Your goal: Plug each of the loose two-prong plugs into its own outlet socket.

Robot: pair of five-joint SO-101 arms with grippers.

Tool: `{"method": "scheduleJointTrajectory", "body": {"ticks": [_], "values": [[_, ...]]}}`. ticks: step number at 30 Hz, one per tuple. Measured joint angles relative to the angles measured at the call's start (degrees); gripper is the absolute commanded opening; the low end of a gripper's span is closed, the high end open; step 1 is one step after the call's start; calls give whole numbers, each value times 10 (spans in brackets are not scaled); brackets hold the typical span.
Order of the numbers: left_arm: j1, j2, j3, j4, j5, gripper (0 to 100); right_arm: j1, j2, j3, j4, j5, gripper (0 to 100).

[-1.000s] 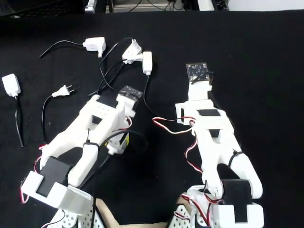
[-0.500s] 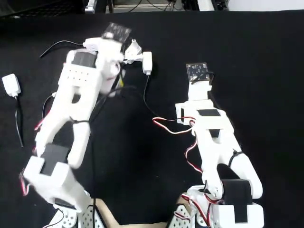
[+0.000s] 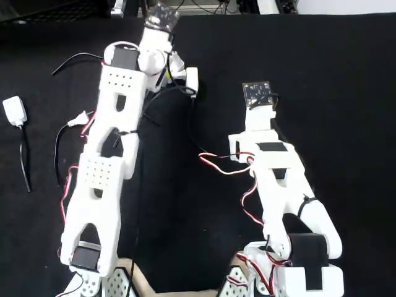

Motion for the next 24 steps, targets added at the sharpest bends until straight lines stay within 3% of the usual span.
{"method": "scheduleJointTrajectory", "body": {"ticks": [8, 14, 19, 24], "values": [[-40, 96, -18, -32, -2, 177, 0, 0, 0, 0, 0, 15], [-60, 122, -22, -34, 3, 358, 0, 0, 0, 0, 0, 15], [-74, 120, -58, -33, 108, 382, 0, 0, 0, 0, 0, 15], [-87, 95, -109, 4, 121, 383, 0, 0, 0, 0, 0, 15]]}}
